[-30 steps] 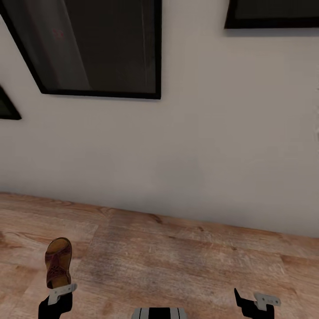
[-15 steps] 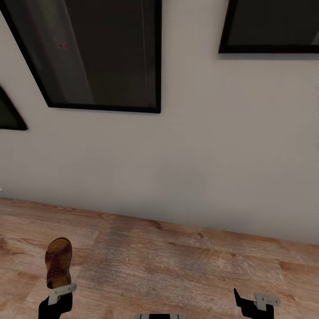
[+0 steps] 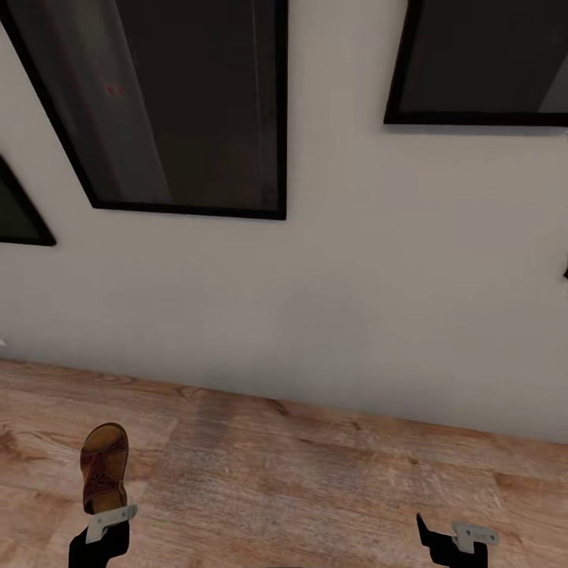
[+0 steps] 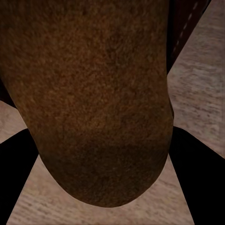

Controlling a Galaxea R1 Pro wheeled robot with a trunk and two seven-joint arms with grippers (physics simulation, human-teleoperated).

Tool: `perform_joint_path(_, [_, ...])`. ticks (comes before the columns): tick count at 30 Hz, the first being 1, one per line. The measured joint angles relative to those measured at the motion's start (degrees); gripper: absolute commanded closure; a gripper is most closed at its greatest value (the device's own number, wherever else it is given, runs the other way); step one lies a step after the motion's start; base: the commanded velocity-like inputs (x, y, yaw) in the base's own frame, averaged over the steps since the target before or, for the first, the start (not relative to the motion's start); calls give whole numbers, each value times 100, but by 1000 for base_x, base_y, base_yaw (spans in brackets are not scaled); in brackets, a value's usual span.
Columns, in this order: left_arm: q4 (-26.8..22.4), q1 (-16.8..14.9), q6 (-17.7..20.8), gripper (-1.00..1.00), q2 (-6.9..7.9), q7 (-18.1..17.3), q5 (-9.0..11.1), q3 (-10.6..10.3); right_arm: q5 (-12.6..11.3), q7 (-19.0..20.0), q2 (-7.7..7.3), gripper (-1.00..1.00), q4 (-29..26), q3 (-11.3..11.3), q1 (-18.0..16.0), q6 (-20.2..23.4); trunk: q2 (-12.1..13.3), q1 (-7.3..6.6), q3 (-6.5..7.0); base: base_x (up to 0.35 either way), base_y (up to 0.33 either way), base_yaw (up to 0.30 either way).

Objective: Pick up the two gym shoes and the two sandals from the corridor floor and place them onto the hallstand (shoe rack) in the corridor, making sure they are on the rack and not on the floor. Arrange them so the two gym shoes are next to each other and the two sandals are next to each other.

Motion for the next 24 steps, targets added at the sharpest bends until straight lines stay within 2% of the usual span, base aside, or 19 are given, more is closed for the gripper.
perform_joint_path(11, [47, 0, -7, 100, 0, 2, -1, 0, 14, 11, 97, -100, 0, 2, 0, -2, 441, -242, 198, 0, 0, 0])
perform_joint_path(18, [56, 0, -80, 100, -17, 0, -7, -2, 24, 20, 91, -100, 0, 3, 0, -1, 443, -242, 244, 0, -21, 3])
perform_joint_path(24, [55, 1, -145, 100, -109, 0, -28, -2, 26, 20, 97, -100, 2, 3, -1, -2, 443, -242, 294, 0, -223, 117])
